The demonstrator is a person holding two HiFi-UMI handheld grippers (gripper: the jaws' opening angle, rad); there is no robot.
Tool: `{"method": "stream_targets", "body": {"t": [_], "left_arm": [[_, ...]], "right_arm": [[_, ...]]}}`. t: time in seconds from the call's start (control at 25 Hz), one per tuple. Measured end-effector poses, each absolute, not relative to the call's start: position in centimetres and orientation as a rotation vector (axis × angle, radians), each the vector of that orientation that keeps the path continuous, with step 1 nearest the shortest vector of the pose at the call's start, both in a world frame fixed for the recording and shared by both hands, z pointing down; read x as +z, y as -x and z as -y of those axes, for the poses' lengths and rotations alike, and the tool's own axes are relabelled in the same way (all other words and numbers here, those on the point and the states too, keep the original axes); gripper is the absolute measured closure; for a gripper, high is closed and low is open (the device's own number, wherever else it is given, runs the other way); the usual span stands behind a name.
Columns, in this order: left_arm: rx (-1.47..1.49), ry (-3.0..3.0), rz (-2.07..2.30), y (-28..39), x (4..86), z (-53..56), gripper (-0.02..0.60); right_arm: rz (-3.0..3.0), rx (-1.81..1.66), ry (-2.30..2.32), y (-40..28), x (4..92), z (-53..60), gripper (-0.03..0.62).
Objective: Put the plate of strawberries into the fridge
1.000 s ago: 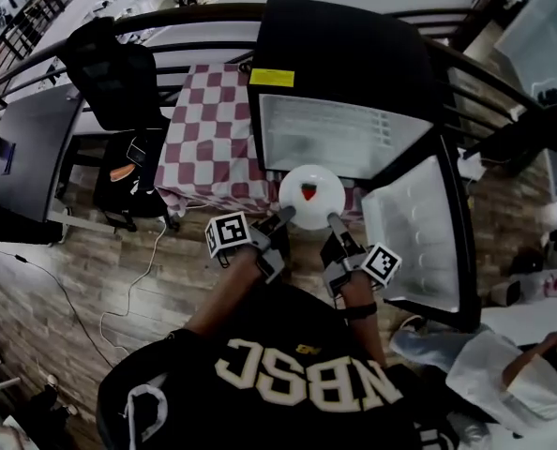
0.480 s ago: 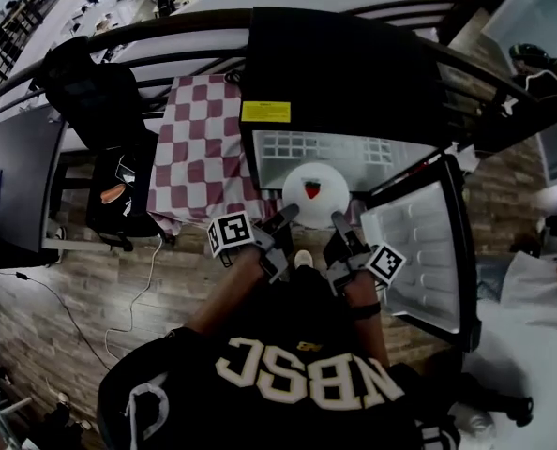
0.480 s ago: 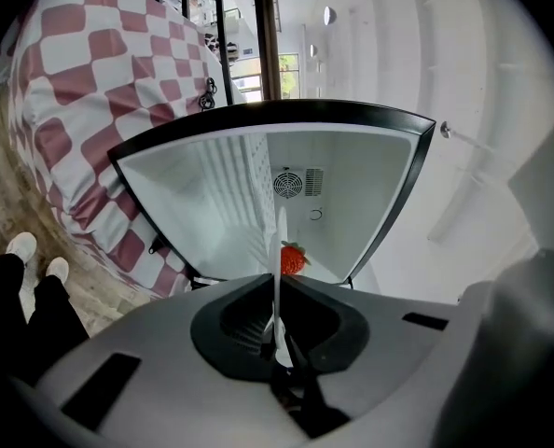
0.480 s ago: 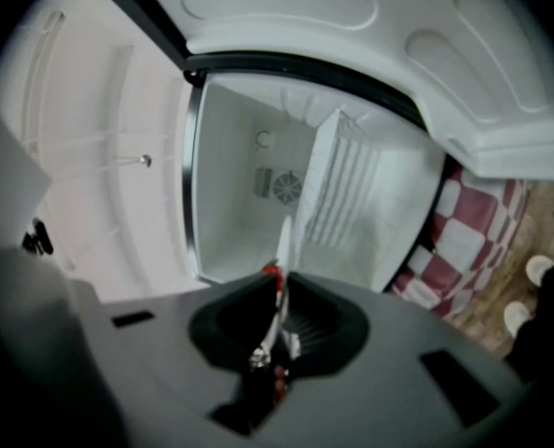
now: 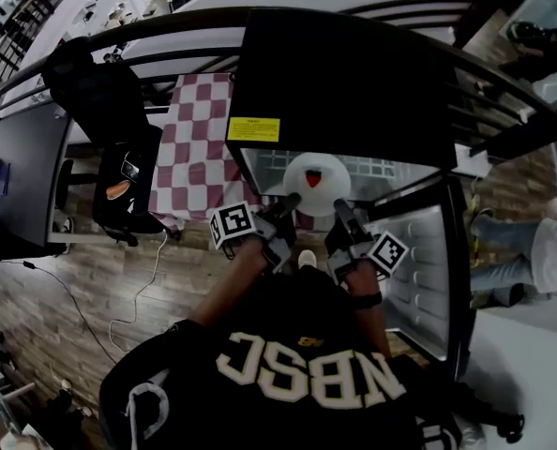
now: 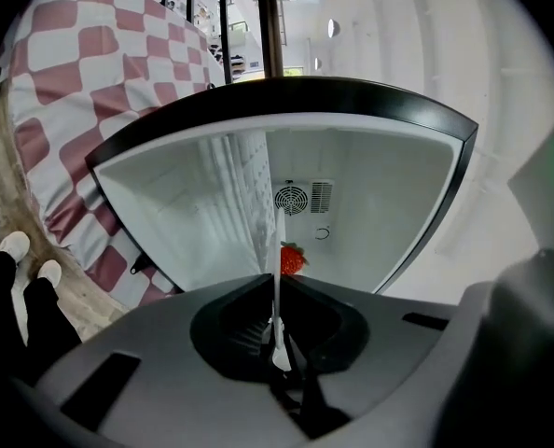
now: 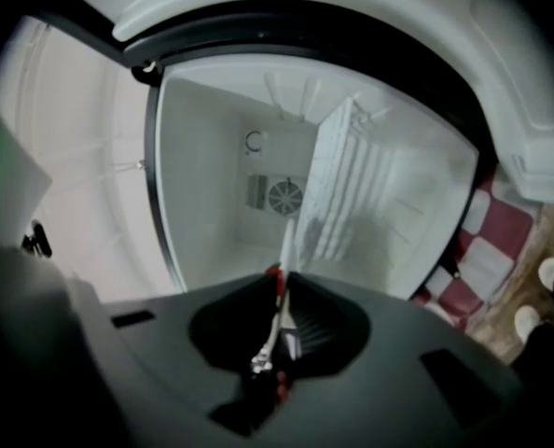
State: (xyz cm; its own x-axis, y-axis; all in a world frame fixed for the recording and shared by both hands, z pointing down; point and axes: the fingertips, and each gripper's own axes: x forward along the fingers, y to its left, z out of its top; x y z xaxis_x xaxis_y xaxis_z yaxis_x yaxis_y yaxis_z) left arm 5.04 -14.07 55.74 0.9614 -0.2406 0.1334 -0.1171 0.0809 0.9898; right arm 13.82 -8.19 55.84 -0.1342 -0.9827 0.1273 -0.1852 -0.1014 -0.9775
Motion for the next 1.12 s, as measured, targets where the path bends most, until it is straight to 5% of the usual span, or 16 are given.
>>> {"method": "stream_targets", "body": {"t": [1.12], "left_arm": [[-0.12, -1.498, 0.388, -8.5, 57.9, 17.9, 0.557]], "right_arm": [[-1.414, -1.357, 1.369, -17.5, 57.4, 13.0, 0.556]]}}
